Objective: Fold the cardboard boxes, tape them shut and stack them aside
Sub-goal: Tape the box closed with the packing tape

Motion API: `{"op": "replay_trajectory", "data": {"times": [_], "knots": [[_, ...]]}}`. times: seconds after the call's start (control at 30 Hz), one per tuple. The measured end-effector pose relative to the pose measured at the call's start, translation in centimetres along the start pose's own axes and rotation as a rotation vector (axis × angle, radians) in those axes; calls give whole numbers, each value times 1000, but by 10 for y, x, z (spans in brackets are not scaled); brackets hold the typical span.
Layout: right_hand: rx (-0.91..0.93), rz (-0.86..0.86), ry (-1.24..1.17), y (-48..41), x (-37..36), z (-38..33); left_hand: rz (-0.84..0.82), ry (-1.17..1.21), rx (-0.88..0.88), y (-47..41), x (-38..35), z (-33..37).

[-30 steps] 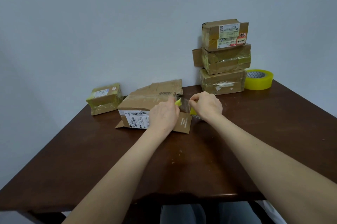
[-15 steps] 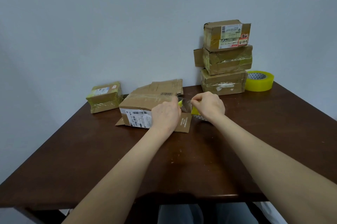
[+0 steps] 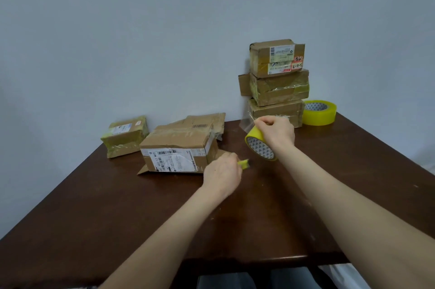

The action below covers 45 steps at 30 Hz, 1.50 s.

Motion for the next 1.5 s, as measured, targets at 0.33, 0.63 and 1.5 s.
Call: {"op": "replay_trajectory", "data": {"times": [0.33,0.63,1.5], "knots": [[10,80,0,-12,34,13,354,214,-109,-32,41,37],[44,75,28,-13,42,12,307,22,-122,-82,68,64],[198,-199,472,-4,13,39,104,156,114,-70,24,23]]}}
Point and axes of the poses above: each hand's wrist, its own y-axis away from the middle knuckle, its own x-axis out of the back of the hand, z = x × y, the point moved 9 cm from there along -y, towards the middle knuckle, and after that the axes turned 4 degrees about -y, right-handed, at the moved point
